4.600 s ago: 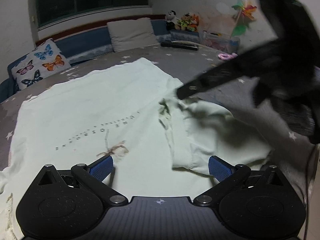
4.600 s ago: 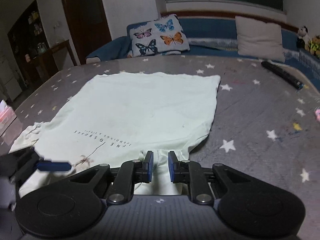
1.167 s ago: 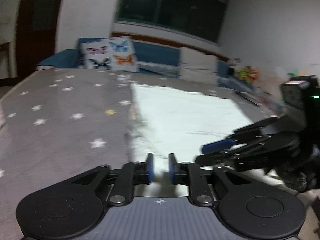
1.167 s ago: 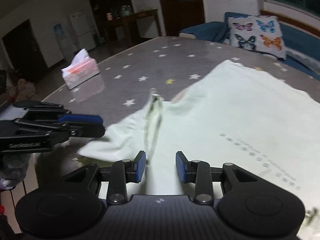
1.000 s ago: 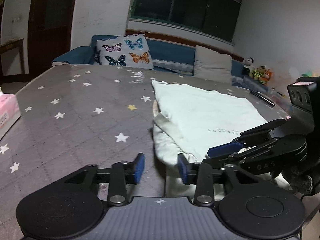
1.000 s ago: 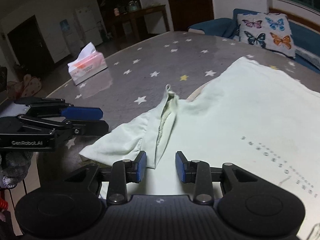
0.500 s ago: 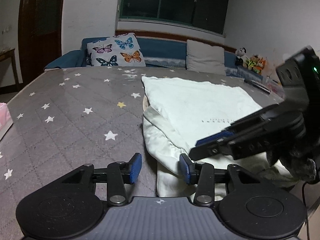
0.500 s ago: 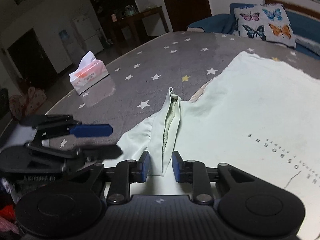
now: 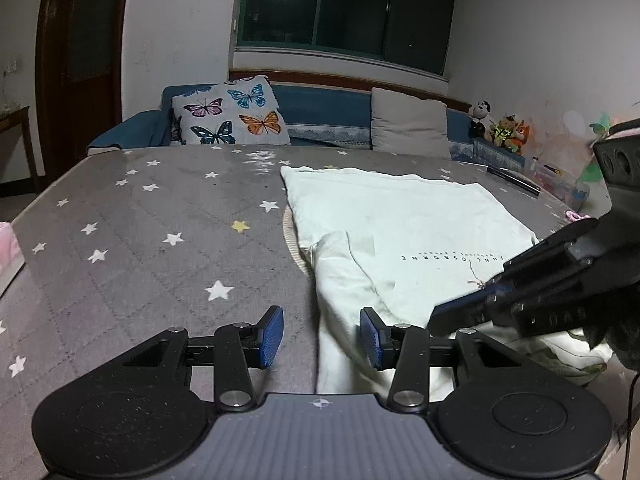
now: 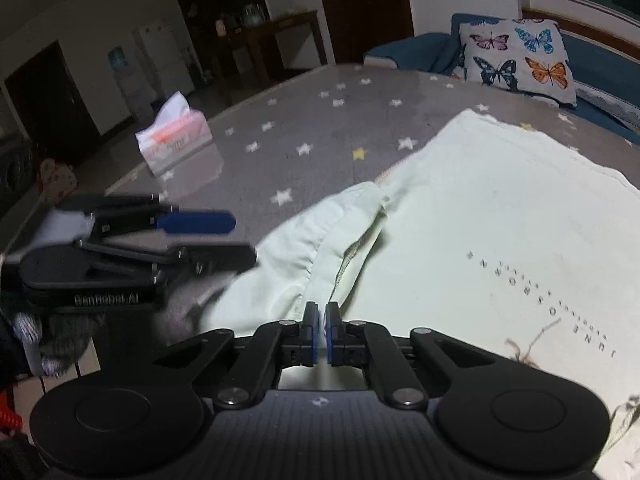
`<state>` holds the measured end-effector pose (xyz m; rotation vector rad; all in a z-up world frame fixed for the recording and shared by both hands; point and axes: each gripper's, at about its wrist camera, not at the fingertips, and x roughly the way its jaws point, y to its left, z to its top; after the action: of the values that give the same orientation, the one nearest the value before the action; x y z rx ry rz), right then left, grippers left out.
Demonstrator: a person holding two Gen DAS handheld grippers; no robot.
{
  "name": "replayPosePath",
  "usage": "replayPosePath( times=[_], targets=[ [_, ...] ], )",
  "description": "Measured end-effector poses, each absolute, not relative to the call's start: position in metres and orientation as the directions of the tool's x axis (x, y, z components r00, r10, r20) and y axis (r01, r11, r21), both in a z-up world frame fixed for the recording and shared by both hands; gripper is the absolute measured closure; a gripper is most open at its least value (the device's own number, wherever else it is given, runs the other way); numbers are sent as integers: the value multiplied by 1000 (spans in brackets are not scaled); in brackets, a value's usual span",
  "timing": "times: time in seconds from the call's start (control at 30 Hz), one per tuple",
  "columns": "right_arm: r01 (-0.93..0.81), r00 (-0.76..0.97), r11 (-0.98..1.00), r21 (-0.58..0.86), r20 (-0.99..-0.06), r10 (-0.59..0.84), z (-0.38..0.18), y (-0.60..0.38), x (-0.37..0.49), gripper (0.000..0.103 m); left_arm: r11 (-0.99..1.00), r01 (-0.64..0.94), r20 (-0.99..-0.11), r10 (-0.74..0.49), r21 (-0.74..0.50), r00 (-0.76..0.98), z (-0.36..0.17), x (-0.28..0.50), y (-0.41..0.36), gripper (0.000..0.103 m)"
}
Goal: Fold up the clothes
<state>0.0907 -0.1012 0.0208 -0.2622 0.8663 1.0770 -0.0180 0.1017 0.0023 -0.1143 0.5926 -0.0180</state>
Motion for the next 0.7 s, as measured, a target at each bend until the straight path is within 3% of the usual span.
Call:
replayPosePath(
  times=[0.2,0.23,0.27,0.33,0.43,0.57,0.6,0.67,0.7],
  targets=[
    [-831,261,525,186,-704,661,29,-99,106,94,994,58,-564,-101,-94,820,-5,-13,87,65],
    [-828,269,528,187,-695,667,31,-97,111,90,994,68,-564,-107,-90,819,-6,-13,85,65],
    [-826,276,531,188,-686,673,33,-94,115,78,993,78,-565,-112,-85,817,-7,-12,82,65],
    [-819,279,538,200,-681,677,30,-85,127,63,993,96,-566,-122,-75,815,-9,-12,78,65],
    [-800,258,548,245,-684,682,17,-72,144,63,993,99,-562,-120,-69,818,-9,-13,78,65],
    [-766,212,558,320,-693,689,-5,-63,157,67,992,100,-563,-127,-79,816,-10,-11,82,65],
    [-755,197,559,344,-694,693,-9,-63,160,73,991,102,-564,-130,-81,815,-11,-11,82,65],
    [-745,182,558,367,-692,698,-12,-63,161,98,991,106,-566,-135,-84,813,-12,-10,83,65],
    [-749,188,559,355,-695,694,-10,-63,160,101,990,109,-568,-138,-85,811,-13,-9,84,65]
  ],
)
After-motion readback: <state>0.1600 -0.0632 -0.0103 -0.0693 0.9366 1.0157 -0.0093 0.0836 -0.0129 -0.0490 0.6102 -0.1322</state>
